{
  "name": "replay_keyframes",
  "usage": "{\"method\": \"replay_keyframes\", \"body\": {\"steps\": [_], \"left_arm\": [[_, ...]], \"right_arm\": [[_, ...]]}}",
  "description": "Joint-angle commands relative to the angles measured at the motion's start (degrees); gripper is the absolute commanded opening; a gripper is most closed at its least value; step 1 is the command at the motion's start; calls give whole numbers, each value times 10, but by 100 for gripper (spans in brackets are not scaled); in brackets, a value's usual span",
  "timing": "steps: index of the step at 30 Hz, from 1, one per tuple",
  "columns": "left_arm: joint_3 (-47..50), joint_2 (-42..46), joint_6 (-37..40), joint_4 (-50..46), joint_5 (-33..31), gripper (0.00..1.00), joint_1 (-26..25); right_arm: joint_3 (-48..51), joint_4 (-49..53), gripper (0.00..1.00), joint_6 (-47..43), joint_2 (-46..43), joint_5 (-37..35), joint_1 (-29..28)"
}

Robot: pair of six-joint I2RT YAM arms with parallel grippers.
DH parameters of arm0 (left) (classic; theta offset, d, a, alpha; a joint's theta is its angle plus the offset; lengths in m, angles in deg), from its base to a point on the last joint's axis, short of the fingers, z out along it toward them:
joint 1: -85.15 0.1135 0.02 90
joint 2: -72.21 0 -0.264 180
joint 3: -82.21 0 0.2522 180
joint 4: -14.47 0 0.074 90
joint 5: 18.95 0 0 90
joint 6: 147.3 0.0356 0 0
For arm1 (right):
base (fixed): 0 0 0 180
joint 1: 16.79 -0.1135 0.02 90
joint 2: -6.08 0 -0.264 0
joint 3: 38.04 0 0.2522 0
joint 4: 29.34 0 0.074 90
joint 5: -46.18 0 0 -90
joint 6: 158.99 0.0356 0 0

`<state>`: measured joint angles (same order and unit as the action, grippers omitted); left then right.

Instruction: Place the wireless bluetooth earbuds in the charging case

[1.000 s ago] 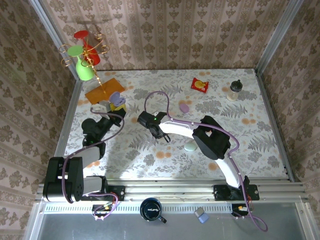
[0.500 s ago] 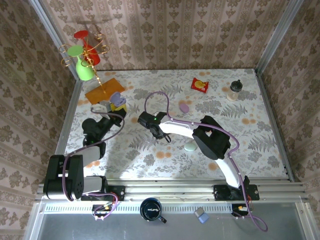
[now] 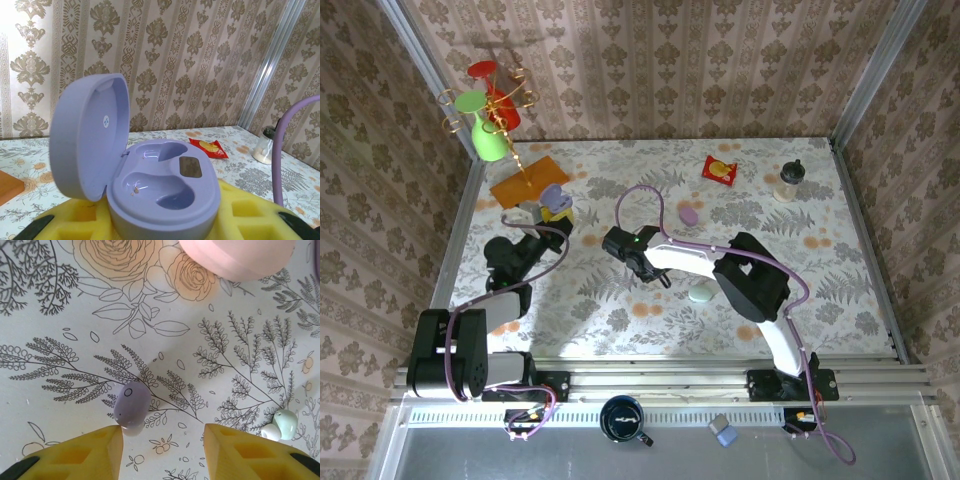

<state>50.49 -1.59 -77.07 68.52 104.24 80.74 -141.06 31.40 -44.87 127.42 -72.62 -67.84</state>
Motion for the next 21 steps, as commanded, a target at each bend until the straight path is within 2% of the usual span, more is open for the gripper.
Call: {"method": "replay_keyframes", "body": {"steps": [1, 5, 13, 21], "left_arm": [[0, -3, -11, 33, 12, 25, 3], [2, 1, -10, 31, 10, 25, 3], [1, 8, -2, 19, -4, 25, 3], [-1, 9, -2, 15, -1, 25, 4]], "right_arm": [[6, 23, 48, 6, -23, -30, 0], [0, 31, 47, 5, -23, -35, 1], [7, -31, 47, 20, -49, 26, -4], [-80, 27, 47, 45, 31, -33, -8]]}}
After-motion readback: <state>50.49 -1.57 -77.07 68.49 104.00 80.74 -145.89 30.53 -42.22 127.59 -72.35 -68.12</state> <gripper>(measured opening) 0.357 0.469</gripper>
